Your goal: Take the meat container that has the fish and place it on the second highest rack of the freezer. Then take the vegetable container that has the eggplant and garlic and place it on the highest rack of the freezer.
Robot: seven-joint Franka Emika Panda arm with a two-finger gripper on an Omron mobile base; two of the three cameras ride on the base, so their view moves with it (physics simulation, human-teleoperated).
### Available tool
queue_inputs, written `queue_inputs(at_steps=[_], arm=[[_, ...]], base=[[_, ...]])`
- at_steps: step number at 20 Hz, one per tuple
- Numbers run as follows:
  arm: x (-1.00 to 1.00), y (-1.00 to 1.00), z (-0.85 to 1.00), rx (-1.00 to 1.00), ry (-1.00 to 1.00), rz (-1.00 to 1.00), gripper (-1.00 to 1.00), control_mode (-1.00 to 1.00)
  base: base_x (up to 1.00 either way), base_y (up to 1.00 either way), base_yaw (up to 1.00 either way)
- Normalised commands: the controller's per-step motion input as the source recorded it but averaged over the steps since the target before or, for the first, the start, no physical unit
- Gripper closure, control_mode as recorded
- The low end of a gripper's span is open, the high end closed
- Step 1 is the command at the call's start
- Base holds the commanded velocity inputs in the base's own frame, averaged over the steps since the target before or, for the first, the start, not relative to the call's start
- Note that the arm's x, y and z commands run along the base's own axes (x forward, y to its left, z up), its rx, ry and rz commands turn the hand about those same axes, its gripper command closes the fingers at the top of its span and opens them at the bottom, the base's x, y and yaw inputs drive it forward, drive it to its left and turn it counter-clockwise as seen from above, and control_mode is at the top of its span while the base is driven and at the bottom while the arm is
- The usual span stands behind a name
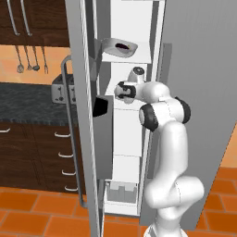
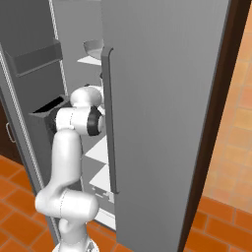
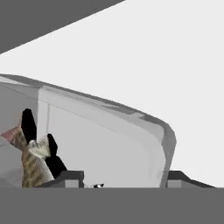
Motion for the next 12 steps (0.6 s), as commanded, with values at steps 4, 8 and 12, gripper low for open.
queue_inputs(at_steps=[4, 8, 12], arm=[[-0.66, 0.08, 0.02, -0.07, -0.10, 0.20, -1.00, -1.00], [-0.85, 0.51, 0.04, -0.16, -0.08, 0.31, -1.00, -1.00], [-1.00, 0.48, -0.05, -0.03, 0.00, 0.11, -1.00, -1.00]], base=[[0.00, 0.00, 0.00], [0.00, 0.00, 0.00], [0.00, 0.00, 0.00]])
